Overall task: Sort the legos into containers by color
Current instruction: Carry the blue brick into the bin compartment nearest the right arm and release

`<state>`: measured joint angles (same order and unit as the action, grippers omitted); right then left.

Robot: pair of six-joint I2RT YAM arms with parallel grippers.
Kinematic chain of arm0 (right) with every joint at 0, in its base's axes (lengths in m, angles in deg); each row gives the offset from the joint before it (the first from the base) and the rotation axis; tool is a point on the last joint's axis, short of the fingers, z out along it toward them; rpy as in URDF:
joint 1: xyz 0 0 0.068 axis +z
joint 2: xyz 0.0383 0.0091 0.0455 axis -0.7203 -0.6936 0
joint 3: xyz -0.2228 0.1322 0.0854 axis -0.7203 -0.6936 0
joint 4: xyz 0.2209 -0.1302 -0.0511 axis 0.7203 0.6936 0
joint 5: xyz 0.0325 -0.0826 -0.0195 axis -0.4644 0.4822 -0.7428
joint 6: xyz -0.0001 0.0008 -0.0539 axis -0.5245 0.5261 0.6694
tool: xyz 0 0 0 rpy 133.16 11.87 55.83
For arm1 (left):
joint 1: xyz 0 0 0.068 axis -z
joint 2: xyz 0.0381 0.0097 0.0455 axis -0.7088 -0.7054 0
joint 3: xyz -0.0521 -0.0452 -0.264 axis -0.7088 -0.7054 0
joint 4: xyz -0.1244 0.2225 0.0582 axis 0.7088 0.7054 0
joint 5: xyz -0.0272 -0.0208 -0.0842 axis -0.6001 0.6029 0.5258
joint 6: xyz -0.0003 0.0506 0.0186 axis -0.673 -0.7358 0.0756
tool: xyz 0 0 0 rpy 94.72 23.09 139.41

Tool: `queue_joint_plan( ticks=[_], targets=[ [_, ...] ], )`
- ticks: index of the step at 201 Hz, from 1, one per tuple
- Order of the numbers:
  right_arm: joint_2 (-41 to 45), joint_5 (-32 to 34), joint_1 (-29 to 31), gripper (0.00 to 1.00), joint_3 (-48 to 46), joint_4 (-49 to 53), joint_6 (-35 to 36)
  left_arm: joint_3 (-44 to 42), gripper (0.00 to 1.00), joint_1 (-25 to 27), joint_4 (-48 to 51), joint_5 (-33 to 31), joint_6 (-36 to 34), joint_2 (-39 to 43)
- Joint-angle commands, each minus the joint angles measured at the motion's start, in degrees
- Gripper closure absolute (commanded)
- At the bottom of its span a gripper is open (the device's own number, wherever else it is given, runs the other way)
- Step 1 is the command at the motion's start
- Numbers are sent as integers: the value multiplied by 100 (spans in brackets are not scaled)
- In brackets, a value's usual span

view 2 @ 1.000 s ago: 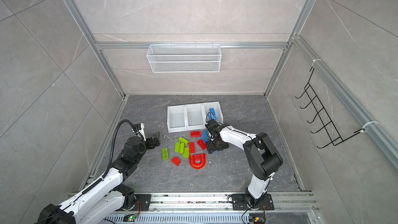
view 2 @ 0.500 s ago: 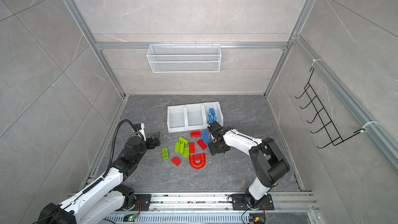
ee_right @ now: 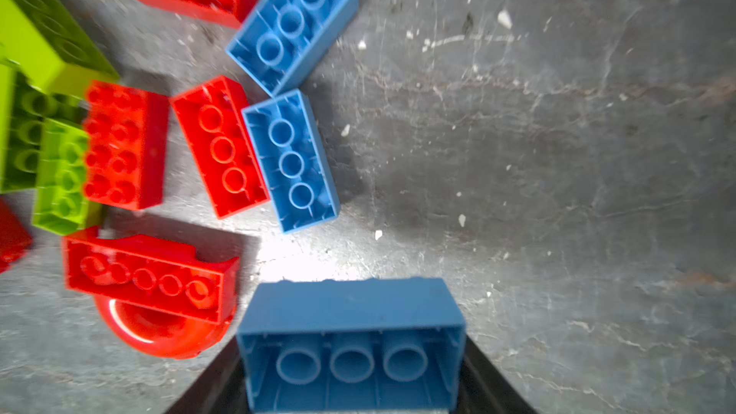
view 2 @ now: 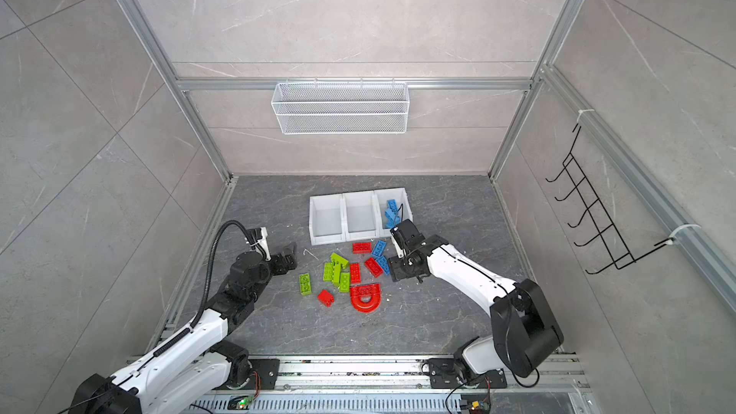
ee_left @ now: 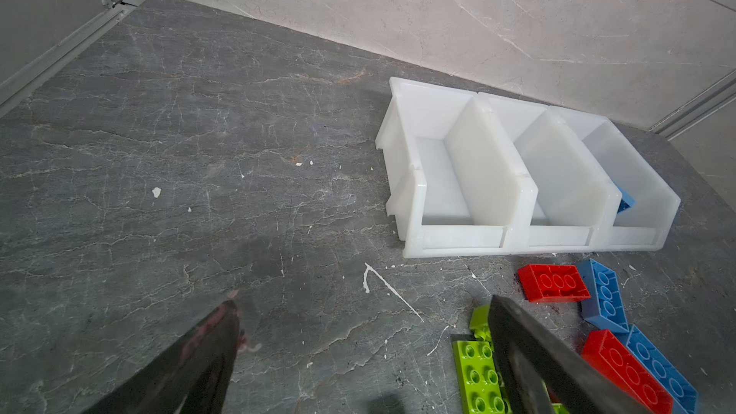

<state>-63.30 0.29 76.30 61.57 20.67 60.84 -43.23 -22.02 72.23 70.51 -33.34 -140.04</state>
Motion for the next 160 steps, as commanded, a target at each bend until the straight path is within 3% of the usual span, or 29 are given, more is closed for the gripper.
queue_joint_plan(
  ticks=[1,77,128,160],
  targets=[
    [-4,-437,-294,46,159,-185,-11,145,1,-10,-237,63,5,-36],
    [-1142,-655,-625,49,1806,-332,377,34,1,-11,-135,-98,-25,349],
    [-1490,-821,-809,50,2511,-1001,529,14,0,-9,-289,87,42,184],
    [-2166,-826,-897,50,3224,-823,653,75,1,-9,-224,80,41,130]
  ],
)
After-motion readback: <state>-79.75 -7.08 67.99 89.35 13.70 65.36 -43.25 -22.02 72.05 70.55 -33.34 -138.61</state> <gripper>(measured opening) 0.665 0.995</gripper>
